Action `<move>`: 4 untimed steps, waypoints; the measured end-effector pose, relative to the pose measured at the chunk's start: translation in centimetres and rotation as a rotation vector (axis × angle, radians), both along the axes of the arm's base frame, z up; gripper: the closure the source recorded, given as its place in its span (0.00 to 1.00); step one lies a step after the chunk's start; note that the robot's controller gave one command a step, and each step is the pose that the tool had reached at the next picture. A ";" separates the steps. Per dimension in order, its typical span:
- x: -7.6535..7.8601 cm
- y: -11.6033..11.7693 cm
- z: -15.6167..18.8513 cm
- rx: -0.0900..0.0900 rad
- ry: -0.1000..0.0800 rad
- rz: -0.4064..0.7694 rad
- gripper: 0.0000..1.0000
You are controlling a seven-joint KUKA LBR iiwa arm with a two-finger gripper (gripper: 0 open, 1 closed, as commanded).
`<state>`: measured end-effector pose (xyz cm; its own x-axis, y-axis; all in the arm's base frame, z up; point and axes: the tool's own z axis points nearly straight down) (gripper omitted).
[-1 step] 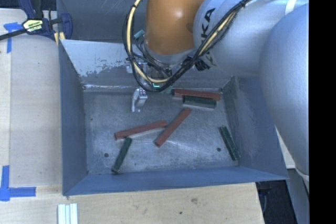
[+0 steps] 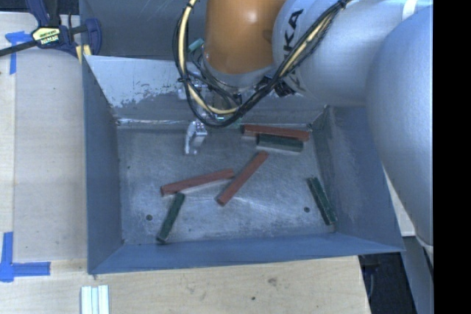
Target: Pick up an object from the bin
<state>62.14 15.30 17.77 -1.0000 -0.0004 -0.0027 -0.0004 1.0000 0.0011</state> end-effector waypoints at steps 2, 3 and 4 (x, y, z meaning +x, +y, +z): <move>-9.4 -0.8 -8.9 -0.001 -0.001 0.378 1.00; -9.4 -0.8 -8.9 0.000 -0.001 0.378 1.00; -9.4 -1.5 -6.9 -0.001 0.002 0.361 1.00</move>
Offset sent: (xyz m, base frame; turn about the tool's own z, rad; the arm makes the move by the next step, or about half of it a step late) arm -0.0952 -0.0082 -0.0899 -0.3804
